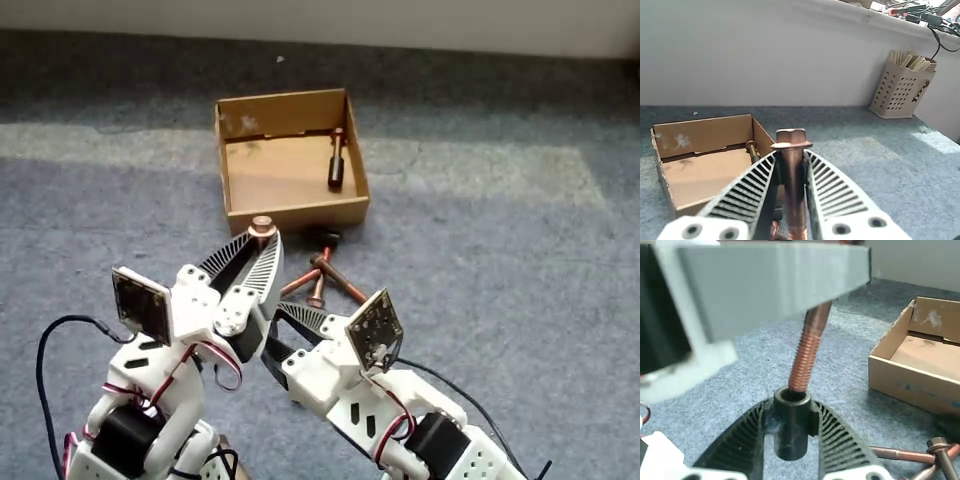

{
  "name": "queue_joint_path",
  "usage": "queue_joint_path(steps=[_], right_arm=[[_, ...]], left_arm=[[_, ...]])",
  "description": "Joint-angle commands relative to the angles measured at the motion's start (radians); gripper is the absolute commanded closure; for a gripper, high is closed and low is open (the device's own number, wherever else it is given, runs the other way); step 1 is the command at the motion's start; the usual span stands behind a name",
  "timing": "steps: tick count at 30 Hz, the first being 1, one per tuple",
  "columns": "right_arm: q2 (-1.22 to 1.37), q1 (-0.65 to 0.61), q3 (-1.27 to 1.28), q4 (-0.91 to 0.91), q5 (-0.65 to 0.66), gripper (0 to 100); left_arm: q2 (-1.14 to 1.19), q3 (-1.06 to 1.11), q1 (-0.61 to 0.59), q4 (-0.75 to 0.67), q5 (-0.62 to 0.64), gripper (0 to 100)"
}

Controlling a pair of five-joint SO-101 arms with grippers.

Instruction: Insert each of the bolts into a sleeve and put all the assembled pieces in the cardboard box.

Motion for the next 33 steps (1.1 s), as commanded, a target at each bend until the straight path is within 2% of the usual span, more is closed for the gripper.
queue_joint_path(steps=[1,10,16,19,23,33], right_arm=[[-0.025,-0.004,-0.077,-0.025,-0.006,99.4],[-0.025,-0.002,-0.122,-0.024,-0.006,99.4],[-0.025,0.111,-0.122,-0.03,-0.006,99.4],[-0.025,0.111,-0.122,-0.03,-0.006,99.4],[-0.025,0.116,-0.122,-0.03,-0.006,99.4],[-0.025,0.117,-0.122,-0.03,-0.006,99.4]], left_arm=[[-0.008,0.013,0.024,-0.006,-0.057,99],[-0.008,0.013,0.053,0.0,-0.058,99],[-0.012,-0.012,0.051,0.002,-0.068,99],[-0.012,-0.03,0.053,0.002,-0.124,99],[-0.012,-0.033,0.053,0.005,-0.129,99],[-0.013,-0.041,0.044,0.106,-0.132,99]])
